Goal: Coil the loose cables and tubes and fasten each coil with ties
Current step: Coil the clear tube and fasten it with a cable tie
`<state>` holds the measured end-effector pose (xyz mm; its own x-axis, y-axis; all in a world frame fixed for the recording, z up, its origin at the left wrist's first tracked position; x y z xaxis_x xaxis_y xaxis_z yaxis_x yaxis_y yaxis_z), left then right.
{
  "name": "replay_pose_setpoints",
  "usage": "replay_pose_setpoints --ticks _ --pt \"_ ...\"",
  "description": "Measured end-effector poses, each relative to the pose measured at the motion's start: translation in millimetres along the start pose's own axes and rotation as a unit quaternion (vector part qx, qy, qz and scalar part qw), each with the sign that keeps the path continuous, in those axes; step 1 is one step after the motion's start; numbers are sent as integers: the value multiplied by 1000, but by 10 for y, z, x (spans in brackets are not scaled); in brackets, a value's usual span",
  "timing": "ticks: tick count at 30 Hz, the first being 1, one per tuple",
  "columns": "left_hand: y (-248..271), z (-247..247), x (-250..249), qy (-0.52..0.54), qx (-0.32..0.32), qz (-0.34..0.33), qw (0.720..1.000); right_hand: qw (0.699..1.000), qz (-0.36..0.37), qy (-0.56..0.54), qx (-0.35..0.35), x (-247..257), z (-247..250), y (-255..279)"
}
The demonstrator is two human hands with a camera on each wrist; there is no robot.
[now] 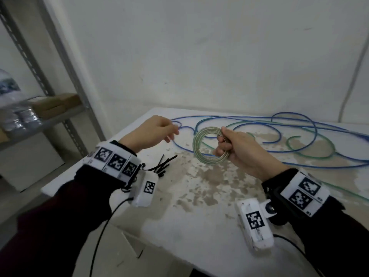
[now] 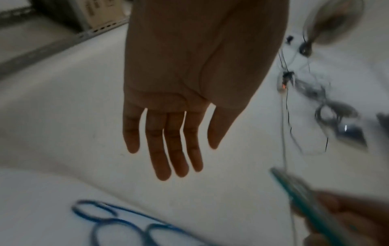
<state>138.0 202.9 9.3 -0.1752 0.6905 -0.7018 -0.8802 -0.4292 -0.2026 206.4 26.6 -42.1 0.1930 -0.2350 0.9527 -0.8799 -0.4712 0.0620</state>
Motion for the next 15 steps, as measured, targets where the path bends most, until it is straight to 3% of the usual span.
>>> replay_pose_setpoints --ticks 2,6,9,15 --pt "-68 7 279 -172 29 6 985 999 -30 -8 -14 -61 -58 -20" --pt "-108 -147 732 -403 103 31 909 999 -36 -14 -11 -67 -205 -27" --pt "-111 -276 860 -451 133 29 882 999 -28 -15 -19 -20 -263 -18" --pt "-128 -357 879 -474 126 23 871 999 -29 -17 -13 -37 -287 -30"
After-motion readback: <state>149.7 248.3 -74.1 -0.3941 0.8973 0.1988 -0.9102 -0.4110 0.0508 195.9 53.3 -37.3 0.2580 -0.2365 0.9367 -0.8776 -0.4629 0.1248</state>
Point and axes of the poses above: each hand's wrist, its own y-axis away from the middle knuckle, its own z-axis out of the back of the hand, x = y × z, the point moved 8 cm from there along -y, towards the middle knuckle, and after that the axes turned 11 degrees about -x, right-handed, at the moved point
